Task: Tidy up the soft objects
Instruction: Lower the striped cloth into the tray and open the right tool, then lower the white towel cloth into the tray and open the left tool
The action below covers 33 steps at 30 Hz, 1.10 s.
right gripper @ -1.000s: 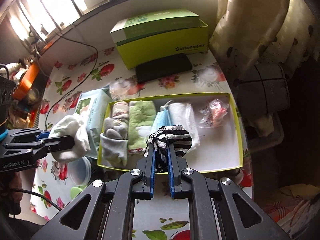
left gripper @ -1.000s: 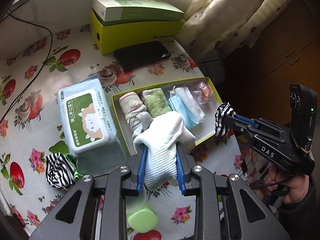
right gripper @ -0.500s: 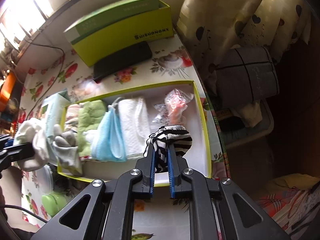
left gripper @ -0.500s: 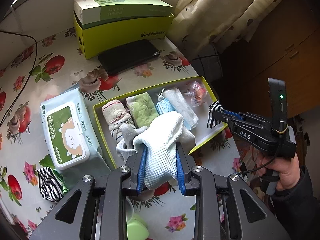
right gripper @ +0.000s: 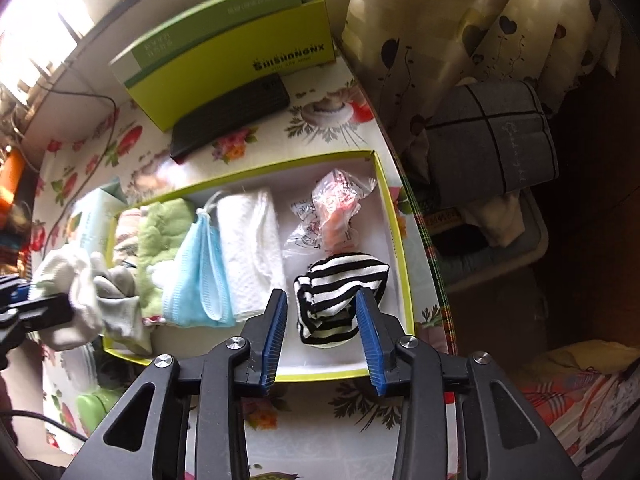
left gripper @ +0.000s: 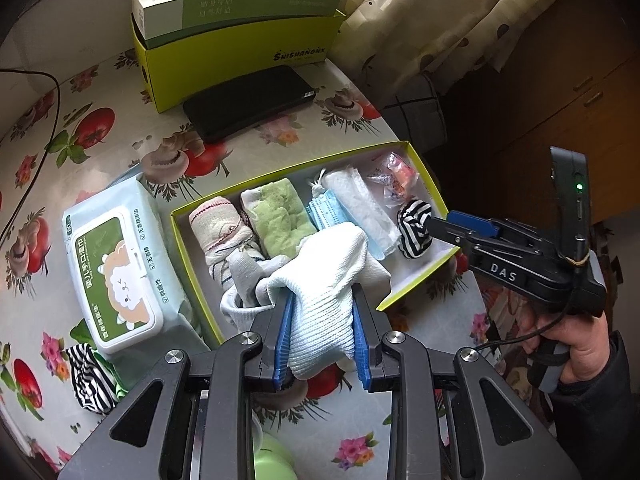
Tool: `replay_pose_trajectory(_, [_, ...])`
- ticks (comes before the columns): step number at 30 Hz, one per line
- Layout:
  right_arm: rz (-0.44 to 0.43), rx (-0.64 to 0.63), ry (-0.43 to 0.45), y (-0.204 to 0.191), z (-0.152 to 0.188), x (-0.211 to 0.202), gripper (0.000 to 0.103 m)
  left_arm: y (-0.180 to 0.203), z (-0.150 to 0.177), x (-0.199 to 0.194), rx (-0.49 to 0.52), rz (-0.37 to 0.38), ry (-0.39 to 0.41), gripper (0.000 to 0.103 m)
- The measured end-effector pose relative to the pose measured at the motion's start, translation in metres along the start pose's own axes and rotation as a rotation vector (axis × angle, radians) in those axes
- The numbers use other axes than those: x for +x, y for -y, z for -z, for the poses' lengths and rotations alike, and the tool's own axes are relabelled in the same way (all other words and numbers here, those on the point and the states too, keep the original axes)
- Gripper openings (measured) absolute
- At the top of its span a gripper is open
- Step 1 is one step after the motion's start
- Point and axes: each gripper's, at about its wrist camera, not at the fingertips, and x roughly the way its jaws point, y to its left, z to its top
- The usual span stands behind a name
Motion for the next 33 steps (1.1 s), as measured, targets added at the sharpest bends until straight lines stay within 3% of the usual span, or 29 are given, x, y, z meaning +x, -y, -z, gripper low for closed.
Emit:
replay_pose_trajectory(11, [-0.053,0.042,0.017,-0.003,0.020,-0.014,0.035,0.020,-0.010,0.031,0.067,-0.016,-0.052,0.028])
replay_pose_trajectory(20, [-0.062,0.078,0.035,0.006,0.025,-0.020,0.035,0.036,-0.046,0.052,0.095,-0.014,-0.054,0.028])
replay_pose_trajectory(29, [-0.055,0.105,0.045,0.018,0.028,-0.022,0.035,0.058,-0.084,0.089,0.109,0.039,-0.061,0.029])
replay_pose_trajectory(33, [-0.050,0.115,0.043,0.022,0.029,-0.021,0.035,0.061,-0.097,0.107,0.105,0.055,-0.068,0.035])
